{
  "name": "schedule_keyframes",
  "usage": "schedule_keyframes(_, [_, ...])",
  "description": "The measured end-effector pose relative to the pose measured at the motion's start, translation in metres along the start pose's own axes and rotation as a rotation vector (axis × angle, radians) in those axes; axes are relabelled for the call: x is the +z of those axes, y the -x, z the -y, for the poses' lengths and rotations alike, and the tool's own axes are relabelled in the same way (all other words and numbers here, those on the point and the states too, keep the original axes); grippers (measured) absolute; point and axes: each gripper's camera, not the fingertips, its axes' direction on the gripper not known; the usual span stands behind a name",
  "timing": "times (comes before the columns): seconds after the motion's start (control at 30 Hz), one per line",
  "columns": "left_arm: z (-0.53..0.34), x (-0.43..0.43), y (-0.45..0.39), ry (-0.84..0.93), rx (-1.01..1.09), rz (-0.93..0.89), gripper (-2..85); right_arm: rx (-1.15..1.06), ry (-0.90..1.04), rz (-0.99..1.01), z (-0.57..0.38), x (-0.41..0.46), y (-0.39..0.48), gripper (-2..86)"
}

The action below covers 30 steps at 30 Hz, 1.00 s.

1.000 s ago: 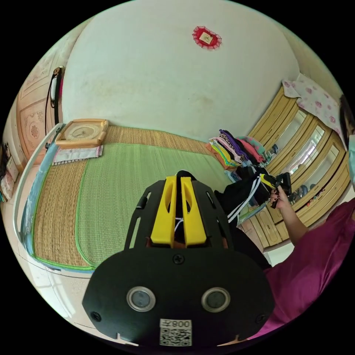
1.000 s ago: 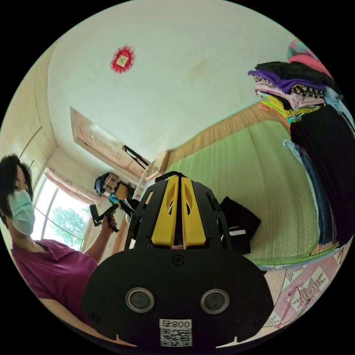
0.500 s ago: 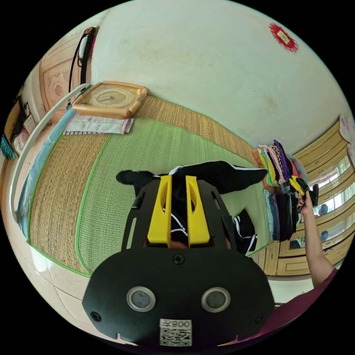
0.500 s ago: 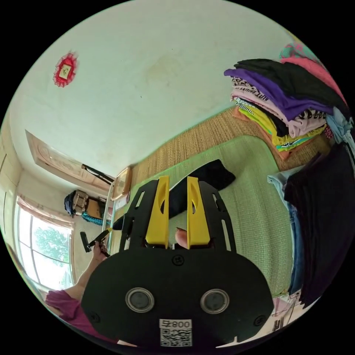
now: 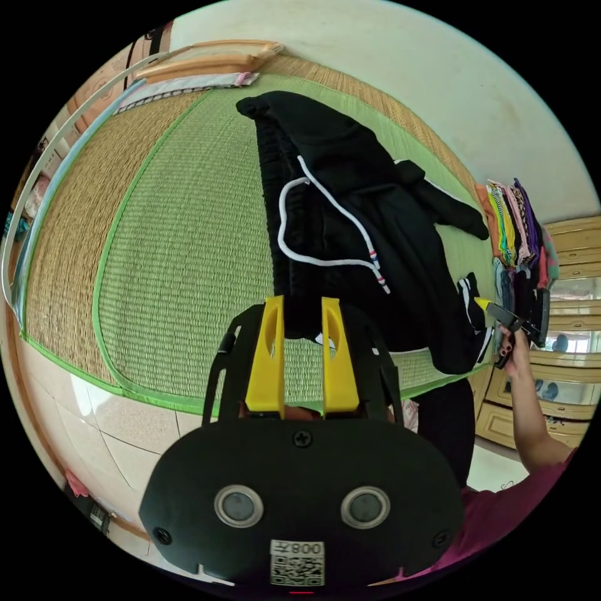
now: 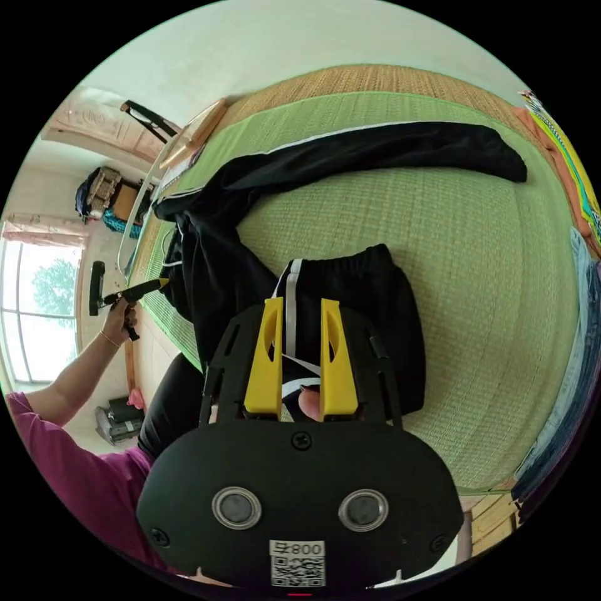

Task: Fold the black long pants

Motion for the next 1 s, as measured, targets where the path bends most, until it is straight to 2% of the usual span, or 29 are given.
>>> schedule_keyframes(0.17, [0.003, 0.004, -0.011, 0.012, 0.074, 0.059, 4.5, -0.056, 0.084, -0.175, 0.006, 0.045, 0.023, 6.3])
schedule_keyframes(0.3, [-0.002, -0.006, 0.0, -0.017, 0.045, -0.011, 2.7, -0.004, 0.084, -0.109, 0.002, 0.043, 0.006, 2.3])
schedule_keyframes(0.43, [-0.012, -0.035, 0.015, -0.109, 0.025, -0.068, 2.2, 0.062, -0.074, -0.021, -0.025, -0.009, -0.022, 1.0])
schedule_keyframes(0.67, [-0.036, -0.079, 0.044, -0.236, -0.032, -0.109, 1.9, 0.215, -0.554, 0.287, -0.147, -0.133, -0.107, 1.0])
schedule_keyframes(0.77, [-0.05, -0.082, 0.053, -0.236, -0.055, -0.09, 2.0, 0.268, -0.636, 0.325, -0.198, -0.147, -0.132, 1.1])
schedule_keyframes(0.9, [-0.067, -0.057, 0.058, -0.157, -0.08, -0.08, 2.4, 0.438, -0.591, 0.268, -0.251, -0.116, -0.171, 1.2])
schedule_keyframes(1.0, [-0.077, -0.03, 0.06, -0.082, -0.145, -0.089, 2.8, 0.681, -0.495, 0.327, -0.296, -0.058, -0.222, 1.1])
